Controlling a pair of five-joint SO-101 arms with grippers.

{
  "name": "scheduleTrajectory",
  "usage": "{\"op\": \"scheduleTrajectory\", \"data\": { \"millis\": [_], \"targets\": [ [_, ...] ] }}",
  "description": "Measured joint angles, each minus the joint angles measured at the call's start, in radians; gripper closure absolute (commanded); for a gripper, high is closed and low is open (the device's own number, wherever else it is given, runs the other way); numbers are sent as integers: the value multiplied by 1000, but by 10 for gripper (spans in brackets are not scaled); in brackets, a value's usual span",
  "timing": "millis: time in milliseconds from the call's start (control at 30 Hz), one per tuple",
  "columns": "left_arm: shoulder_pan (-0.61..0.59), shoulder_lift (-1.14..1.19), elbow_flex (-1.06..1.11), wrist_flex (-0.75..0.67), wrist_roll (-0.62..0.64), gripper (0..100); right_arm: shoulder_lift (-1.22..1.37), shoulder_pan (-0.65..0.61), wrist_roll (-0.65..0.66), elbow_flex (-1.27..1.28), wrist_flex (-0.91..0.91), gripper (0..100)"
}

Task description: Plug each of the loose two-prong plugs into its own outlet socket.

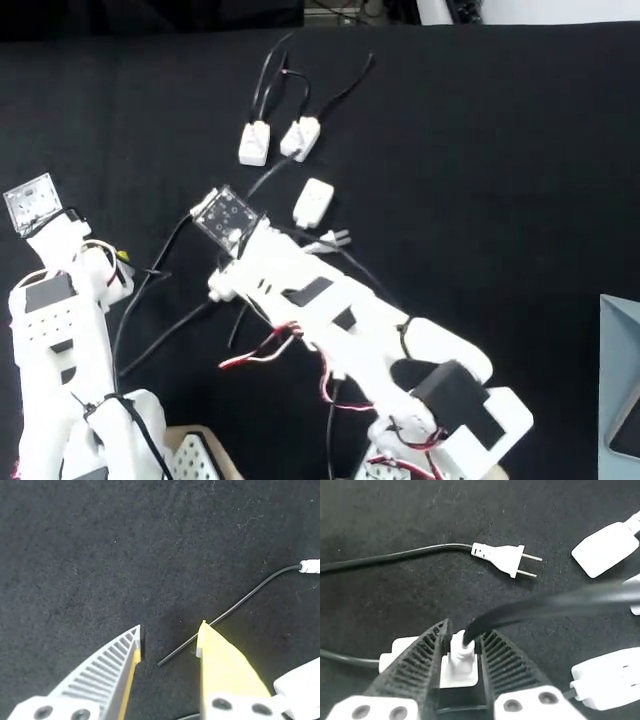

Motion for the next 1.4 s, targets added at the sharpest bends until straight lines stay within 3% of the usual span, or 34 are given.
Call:
{"op": "scheduleTrajectory", "data": {
  "millis": [333, 1000, 1200, 1400],
  "targets": [
    [0, 0, 0, 0, 0, 812, 2, 5, 2, 14, 20, 986],
    [0, 0, 0, 0, 0, 812, 0, 8, 0, -101, 301, 982],
    [0, 0, 0, 0, 0, 812, 0, 5, -12, -175, 448, 816],
    [0, 0, 0, 0, 0, 812, 2, 5, -75, -239, 595, 804]
  ]
}}
